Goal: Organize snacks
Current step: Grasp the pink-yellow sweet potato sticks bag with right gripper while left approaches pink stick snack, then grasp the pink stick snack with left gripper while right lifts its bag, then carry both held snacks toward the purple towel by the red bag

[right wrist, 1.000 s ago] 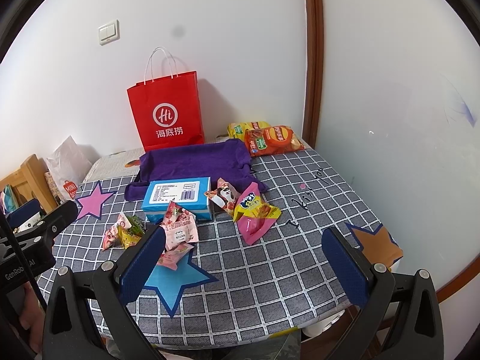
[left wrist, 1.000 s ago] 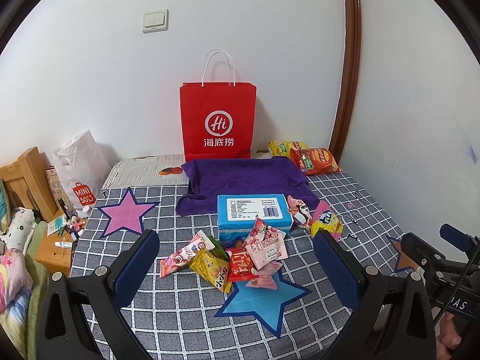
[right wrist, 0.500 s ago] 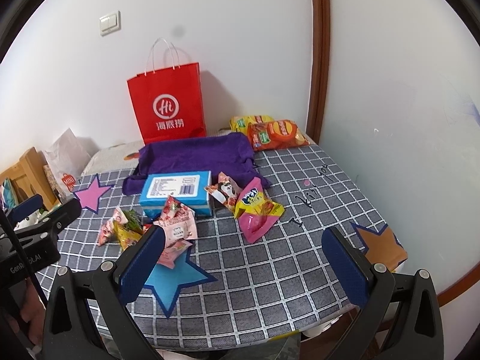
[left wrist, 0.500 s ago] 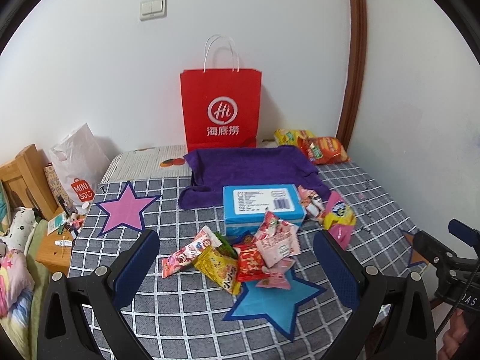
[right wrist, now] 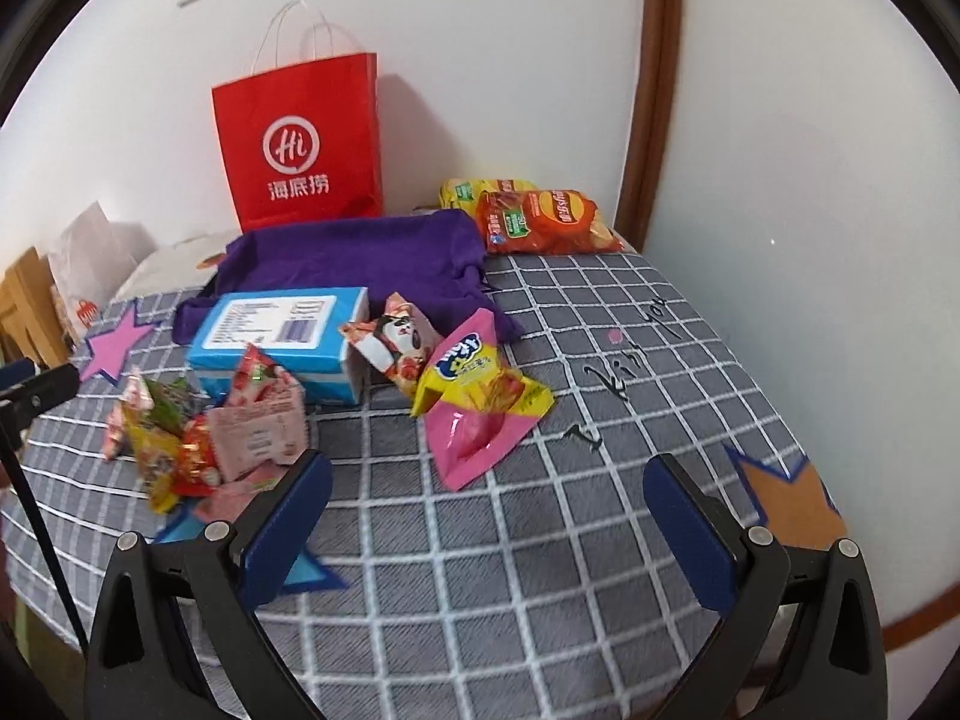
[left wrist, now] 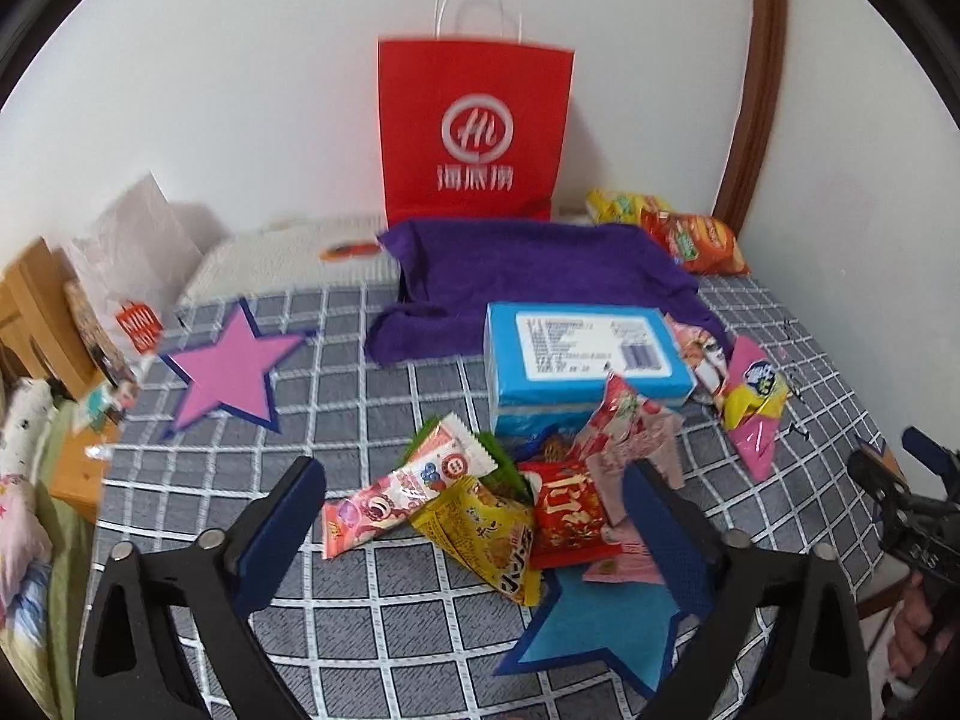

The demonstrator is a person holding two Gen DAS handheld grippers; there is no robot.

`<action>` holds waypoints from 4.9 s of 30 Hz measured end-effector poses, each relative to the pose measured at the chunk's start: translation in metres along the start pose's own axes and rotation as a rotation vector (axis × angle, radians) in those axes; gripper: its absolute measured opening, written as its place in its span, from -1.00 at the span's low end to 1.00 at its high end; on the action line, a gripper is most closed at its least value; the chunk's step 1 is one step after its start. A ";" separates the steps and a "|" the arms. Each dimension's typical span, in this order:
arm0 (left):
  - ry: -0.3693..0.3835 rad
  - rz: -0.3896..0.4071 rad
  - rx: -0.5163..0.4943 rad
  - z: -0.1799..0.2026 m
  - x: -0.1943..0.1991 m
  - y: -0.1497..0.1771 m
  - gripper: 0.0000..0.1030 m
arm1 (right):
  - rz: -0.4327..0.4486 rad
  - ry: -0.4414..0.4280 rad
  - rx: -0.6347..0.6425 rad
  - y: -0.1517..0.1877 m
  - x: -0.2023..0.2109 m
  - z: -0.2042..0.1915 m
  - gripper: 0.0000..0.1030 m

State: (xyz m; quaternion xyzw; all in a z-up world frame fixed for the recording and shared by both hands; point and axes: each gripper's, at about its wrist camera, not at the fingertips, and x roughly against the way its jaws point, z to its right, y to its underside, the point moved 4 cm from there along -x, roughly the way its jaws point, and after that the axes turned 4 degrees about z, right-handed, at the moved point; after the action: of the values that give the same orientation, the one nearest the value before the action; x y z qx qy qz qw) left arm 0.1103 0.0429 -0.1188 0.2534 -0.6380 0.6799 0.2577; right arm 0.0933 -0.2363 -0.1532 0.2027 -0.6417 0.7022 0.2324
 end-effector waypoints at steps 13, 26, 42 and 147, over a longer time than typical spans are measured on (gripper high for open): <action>-0.030 -0.028 0.033 -0.024 -0.047 -0.005 0.82 | -0.067 -0.048 0.053 -0.012 -0.103 0.010 0.77; -0.009 -0.066 0.086 -0.036 -0.070 -0.006 0.82 | -0.063 -0.093 0.235 -0.011 -0.142 -0.004 0.77; -0.029 -0.057 0.141 -0.072 -0.051 0.001 0.82 | -0.113 -0.134 0.124 -0.012 -0.131 -0.013 0.35; 0.079 0.010 0.074 -0.066 -0.110 -0.163 -0.59 | -0.010 -0.262 0.042 -0.198 -0.138 -0.096 0.36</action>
State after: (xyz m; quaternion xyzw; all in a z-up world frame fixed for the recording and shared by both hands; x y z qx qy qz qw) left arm 0.3001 0.1145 -0.0763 0.2326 -0.6031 0.7138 0.2697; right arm 0.3226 -0.1365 -0.0834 0.3004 -0.6508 0.6819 0.1457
